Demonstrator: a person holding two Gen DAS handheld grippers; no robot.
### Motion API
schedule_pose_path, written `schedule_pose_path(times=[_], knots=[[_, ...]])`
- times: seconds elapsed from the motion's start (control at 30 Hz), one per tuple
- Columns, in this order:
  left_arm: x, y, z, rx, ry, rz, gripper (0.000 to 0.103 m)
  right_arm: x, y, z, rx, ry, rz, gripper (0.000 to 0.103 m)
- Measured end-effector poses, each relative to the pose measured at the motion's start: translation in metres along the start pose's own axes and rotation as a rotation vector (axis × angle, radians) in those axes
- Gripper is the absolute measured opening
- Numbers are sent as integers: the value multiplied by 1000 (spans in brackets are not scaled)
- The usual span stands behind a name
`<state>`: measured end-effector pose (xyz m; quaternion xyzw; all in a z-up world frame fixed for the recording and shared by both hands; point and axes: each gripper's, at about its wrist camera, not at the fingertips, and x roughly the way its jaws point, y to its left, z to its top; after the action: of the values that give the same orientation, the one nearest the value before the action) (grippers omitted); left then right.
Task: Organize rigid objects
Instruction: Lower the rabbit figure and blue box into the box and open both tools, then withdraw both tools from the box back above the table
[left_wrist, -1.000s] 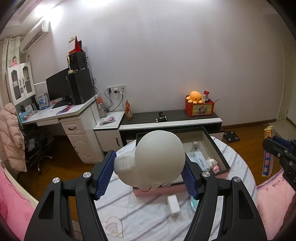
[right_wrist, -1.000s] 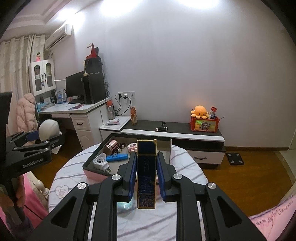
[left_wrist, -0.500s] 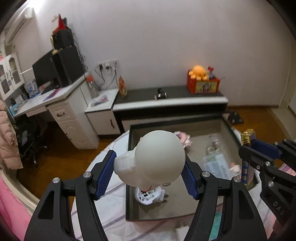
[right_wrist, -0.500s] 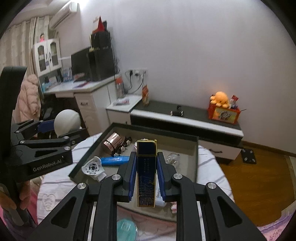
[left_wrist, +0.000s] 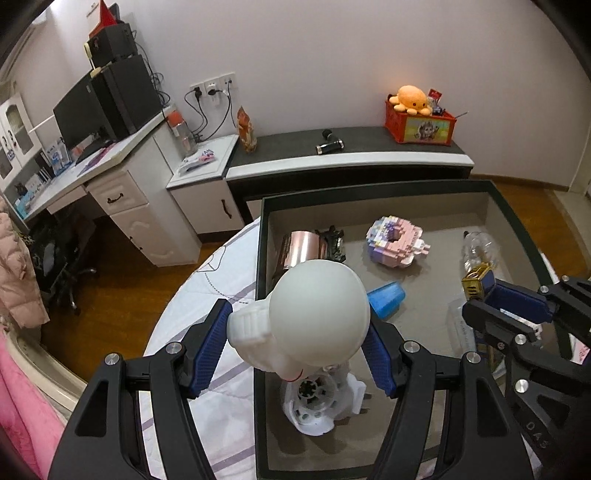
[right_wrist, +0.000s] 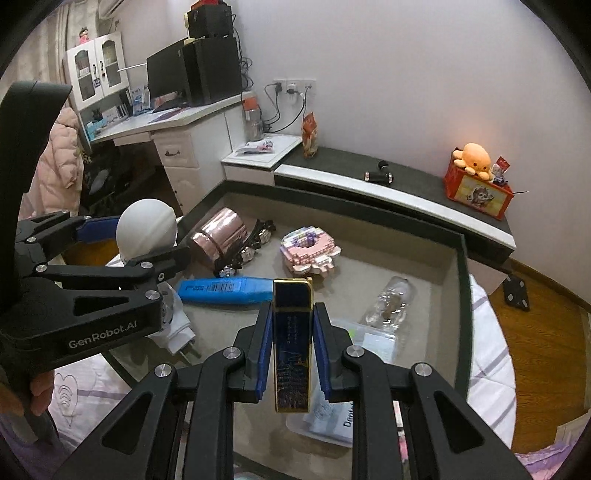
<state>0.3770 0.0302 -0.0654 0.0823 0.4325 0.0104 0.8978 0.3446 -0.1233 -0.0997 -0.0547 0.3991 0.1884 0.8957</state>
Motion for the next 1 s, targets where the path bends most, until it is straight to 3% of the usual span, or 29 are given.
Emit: schedule_pose_path(times=[0.2, 0.23, 0.27, 0.33, 0.5, 0.8, 0.9, 1.0], knots=[[3, -1, -1, 14, -9, 3, 72, 6, -3, 4, 22, 11, 22, 22], [4, -2, -1, 18, -5, 0, 78, 8, -4, 4, 29, 15, 23, 27], [7, -4, -2, 26, 9, 3, 92, 9, -4, 4, 34, 19, 20, 45], [10, -7, -4, 38, 10, 43, 93, 9, -6, 3, 43, 16, -7, 64], [22, -9, -5, 43, 53, 29, 94, 9, -11, 3, 58, 16, -7, 65], [25, -7, -6, 41, 54, 46, 94, 13, -13, 1, 67, 38, -9, 65], [25, -4, -6, 32, 61, -1, 94, 14, -13, 1, 66, 41, -16, 65], [25, -3, -7, 33, 58, 10, 94, 15, -13, 1, 66, 49, -15, 65]])
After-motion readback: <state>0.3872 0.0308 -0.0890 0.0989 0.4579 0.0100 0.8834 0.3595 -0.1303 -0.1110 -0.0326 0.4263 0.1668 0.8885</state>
